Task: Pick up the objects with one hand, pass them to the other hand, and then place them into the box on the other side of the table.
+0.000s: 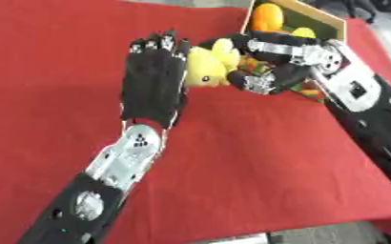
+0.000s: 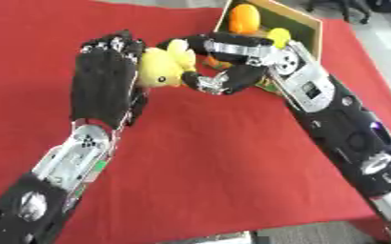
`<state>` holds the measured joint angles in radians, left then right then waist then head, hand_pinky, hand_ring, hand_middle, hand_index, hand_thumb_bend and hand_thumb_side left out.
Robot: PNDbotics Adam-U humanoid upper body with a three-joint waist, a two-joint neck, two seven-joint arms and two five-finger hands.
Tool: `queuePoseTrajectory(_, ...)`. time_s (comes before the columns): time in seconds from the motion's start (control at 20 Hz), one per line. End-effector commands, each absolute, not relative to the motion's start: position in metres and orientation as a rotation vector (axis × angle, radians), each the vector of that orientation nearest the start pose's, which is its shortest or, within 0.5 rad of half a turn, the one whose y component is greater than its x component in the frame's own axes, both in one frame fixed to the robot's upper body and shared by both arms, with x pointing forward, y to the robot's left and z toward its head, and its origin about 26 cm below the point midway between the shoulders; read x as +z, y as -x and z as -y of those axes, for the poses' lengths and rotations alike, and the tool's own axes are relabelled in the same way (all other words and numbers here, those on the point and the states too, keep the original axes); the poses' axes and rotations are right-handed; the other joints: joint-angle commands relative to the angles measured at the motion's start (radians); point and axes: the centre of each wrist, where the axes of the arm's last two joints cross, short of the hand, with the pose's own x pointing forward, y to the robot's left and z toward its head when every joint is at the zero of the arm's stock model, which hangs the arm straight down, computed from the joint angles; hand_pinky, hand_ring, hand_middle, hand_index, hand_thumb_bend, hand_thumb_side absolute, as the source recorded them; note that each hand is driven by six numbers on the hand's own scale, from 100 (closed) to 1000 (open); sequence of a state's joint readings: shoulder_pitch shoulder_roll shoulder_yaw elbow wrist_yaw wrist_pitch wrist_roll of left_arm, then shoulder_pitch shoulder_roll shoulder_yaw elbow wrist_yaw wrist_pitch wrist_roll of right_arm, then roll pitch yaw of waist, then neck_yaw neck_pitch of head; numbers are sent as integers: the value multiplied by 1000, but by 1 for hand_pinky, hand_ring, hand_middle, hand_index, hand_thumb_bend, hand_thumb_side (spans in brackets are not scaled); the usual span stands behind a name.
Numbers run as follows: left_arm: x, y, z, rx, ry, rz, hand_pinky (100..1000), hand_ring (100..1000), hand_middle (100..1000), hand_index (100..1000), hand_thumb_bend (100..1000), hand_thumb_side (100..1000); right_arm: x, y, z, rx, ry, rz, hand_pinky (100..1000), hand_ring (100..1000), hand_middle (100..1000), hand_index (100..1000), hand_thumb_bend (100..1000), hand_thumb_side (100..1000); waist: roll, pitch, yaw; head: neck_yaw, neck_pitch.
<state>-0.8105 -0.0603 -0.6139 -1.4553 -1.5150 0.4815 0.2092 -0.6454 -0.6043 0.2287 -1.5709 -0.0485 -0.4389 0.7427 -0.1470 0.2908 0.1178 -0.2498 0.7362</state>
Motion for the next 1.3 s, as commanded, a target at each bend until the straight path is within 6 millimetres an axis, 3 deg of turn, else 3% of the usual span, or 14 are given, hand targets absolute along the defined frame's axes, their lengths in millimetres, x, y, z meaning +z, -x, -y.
queuePoseTrajectory(0.05, 199, -317, 32, 1120, 1797, -2664, 390, 398, 410, 552, 100, 100, 235, -384, 272, 2009, -103, 1976, 986, 1000, 855, 1000, 100, 694, 3, -15, -3, -5, -2)
queuePoseTrajectory(1.3, 209, -303, 48, 1144, 1672, -2697, 380, 395, 407, 557, 100, 100, 239, -386, 267, 1986, -129, 1980, 977, 1000, 841, 1000, 100, 694, 2, -10, 2, -43, 13)
